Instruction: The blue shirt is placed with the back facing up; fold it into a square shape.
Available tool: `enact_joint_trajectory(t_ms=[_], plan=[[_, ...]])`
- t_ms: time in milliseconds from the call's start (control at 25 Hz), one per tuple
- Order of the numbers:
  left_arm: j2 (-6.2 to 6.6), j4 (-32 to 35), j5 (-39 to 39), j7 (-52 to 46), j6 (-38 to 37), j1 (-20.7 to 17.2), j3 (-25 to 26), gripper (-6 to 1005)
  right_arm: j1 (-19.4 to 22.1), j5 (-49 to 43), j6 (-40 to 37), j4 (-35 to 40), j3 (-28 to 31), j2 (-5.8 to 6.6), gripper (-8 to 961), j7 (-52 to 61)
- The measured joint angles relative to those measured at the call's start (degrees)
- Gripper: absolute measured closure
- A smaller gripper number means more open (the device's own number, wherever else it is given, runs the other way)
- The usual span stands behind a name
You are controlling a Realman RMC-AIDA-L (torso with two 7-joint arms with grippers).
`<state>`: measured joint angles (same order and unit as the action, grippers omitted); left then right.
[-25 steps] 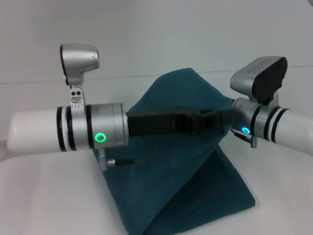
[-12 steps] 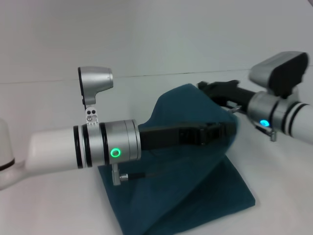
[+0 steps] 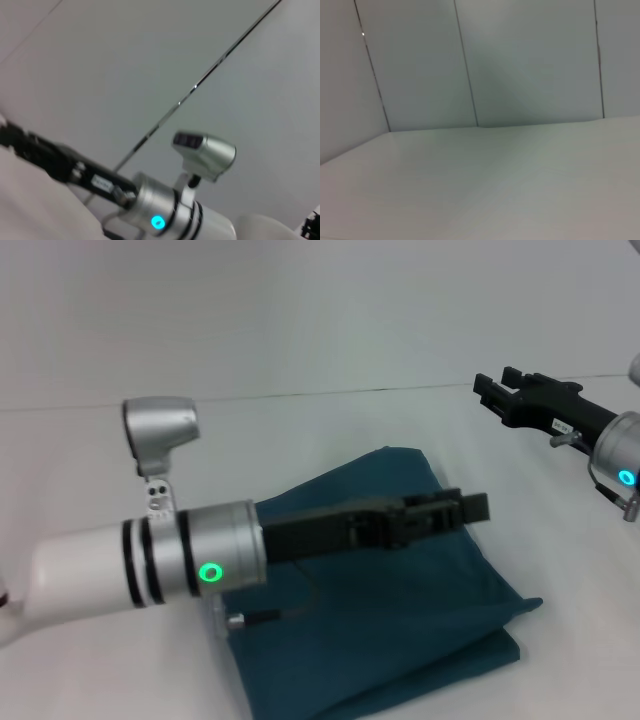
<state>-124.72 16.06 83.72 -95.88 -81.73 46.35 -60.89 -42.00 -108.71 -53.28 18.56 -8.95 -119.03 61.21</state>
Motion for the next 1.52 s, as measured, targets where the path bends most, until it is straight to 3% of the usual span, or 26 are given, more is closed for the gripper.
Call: enact_joint_trajectory(t_ms=[120,320,400,440,560,640,800,1000,1240,1520], plan=[[0.25,4.03,0.3,0.0,-0.3,-2.71,-0.1,673,1.55,-0.01,-2.35,2.51,-4.91,0.24,585,5.65],[1.56,10.3,2.27,-0.71,1.4,-7.56,0.25,434,5.07,-0.84,-6.78,9.45,-15.62,0.91,384,18.39],[2.08,12.41,3.58,-1.07,2.05,-9.52,1.59,281,6.6,-1.68,-8.89,12.83,-18.82,1.26,337,23.81],[2.3,13.3,4.35,-1.19,2.19,-10.45,2.7,205,7.43,-2.06,-10.15,14.52,-19.95,1.45,337,26.25],[2.69,15.07,7.34,-1.22,2.31,-12.47,7.11,128,9.64,-2.35,-14.95,17.96,-21.39,2.38,337,31.7],[2.91,15.62,9.42,-1.3,2.75,-12.89,9.8,76,10.49,-2.58,-17.78,18.83,-21.76,3.79,338,35.06],[3.44,15.95,13.52,-1.61,5.7,-12.89,13.48,83,11.02,-4.4,-22.31,18.93,-22.34,7.05,338,41.47],[3.76,16.13,16.92,-6.89,13.6,-11.83,13.98,92,11.68,-4.76,-26.52,19.28,-21.55,8.92,337,45.04],[4.01,15.81,21.75,-17.19,22.84,-9.76,12.94,103,11.96,-4.56,-28.4,19.74,-20.53,9.18,338,46.0],[4.3,15.92,28.61,-23.73,23.22,-7.97,12.98,116,11.68,-4.82,-28.64,20.16,-20.55,9.24,336,46.17]])
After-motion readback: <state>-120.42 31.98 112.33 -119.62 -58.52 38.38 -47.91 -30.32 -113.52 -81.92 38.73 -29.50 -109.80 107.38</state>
